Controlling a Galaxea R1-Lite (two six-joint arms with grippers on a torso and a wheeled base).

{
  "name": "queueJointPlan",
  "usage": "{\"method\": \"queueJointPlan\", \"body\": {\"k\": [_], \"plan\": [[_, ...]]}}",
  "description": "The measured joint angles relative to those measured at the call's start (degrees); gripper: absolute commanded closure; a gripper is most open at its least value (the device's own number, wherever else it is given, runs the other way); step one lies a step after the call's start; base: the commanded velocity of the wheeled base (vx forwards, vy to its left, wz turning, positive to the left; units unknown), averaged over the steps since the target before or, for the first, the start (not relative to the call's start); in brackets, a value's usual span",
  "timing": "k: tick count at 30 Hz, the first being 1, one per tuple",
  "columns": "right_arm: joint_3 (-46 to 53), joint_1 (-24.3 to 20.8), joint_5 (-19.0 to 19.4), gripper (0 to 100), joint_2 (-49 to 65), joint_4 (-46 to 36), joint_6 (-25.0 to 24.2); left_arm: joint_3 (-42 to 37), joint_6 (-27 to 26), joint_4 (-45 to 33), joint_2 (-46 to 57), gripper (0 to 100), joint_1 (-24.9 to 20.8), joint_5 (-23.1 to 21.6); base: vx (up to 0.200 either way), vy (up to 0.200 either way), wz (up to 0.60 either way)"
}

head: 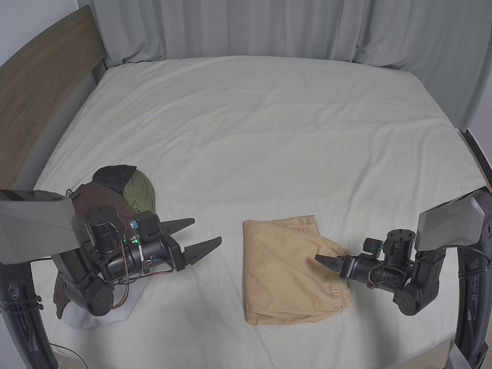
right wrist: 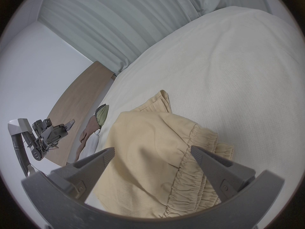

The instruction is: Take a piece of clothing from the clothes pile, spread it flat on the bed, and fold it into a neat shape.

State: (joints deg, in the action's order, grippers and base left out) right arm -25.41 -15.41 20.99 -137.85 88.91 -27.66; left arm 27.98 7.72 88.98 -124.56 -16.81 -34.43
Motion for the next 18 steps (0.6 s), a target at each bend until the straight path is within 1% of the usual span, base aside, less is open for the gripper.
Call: {"method": "queueJointPlan", "body": {"k": [7, 10, 14, 18], "plan": [[0.77, -0.16, 0.09, 0, 0.54, -0.09, 0.21, -0.06, -0.06, 0.0, 0.04, 0, 0.02, -0.04, 0.0, 0.0, 0.0], [2.84, -0.22, 1.15, 0, 2.33, -0.23, 1.23, -0.26, -0.69, 0.0, 0.17, 0, 0.11, -0.49, 0.0, 0.0, 0.0], [8.7, -0.07, 5.3, 0, 6.55, -0.44, 5.35, -0.83, -2.6, -0.02, 0.61, 0, 0.59, -2.38, 0.0, 0.0, 0.0], [14.12, 0.87, 7.44, 0, 9.94, -0.5, 9.65, -1.19, -3.62, 0.0, 1.02, 0, 1.33, -3.29, 0.0, 0.0, 0.0]]}}
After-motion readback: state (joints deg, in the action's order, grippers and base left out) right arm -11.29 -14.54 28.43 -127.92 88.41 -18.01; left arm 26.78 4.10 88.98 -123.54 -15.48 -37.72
